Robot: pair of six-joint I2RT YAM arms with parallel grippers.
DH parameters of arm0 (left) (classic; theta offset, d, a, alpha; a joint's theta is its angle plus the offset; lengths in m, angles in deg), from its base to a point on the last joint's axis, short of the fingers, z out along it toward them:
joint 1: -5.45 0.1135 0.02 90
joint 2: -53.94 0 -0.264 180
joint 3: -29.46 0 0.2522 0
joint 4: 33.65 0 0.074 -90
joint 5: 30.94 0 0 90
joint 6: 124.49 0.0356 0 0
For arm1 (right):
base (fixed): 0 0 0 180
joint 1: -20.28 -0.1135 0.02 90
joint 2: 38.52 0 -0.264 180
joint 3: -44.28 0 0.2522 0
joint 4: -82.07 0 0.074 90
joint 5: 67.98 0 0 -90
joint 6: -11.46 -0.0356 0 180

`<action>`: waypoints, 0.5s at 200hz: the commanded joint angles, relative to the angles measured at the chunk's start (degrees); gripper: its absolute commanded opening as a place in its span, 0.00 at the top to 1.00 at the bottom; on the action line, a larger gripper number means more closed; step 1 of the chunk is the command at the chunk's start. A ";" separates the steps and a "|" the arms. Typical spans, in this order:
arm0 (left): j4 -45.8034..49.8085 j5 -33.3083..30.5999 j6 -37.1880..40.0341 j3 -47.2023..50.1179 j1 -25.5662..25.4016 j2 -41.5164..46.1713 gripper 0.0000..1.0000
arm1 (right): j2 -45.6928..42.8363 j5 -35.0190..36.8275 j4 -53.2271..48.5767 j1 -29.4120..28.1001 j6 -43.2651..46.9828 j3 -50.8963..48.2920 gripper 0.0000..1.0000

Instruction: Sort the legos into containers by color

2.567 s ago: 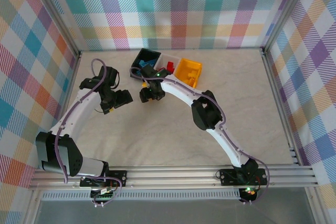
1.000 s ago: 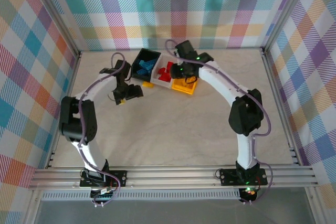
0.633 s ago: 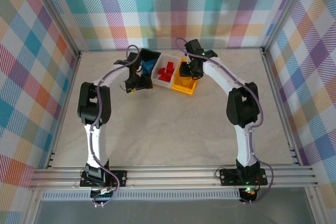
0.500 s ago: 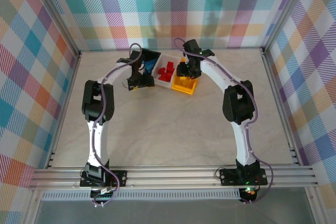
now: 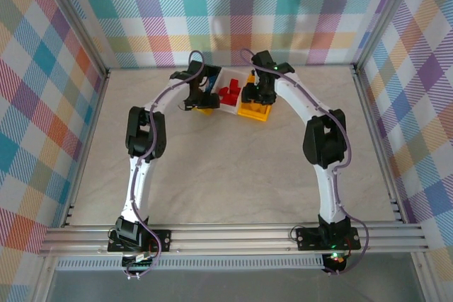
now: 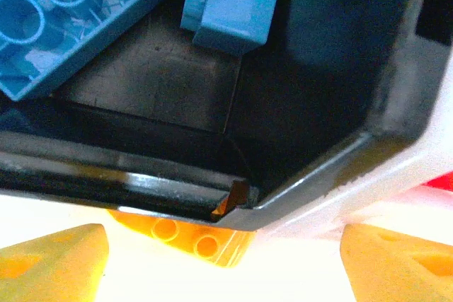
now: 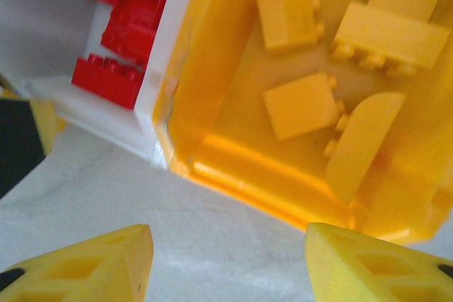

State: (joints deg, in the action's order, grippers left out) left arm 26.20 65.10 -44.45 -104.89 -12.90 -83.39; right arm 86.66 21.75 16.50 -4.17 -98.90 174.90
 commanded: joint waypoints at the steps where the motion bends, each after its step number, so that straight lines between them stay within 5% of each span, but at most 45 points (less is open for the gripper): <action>1: 1.83 -0.33 1.77 -2.20 -0.27 -3.37 0.14 | -3.70 -1.78 -1.84 0.11 -1.15 -1.82 0.41; 100: -1.67 3.30 3.19 12.06 -5.54 2.70 0.16 | -4.75 -4.04 -1.37 0.11 -2.68 -5.49 0.41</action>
State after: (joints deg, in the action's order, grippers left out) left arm 21.54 65.08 -40.67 -97.57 -14.84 -81.95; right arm 84.21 19.06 15.93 -4.17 -100.80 169.61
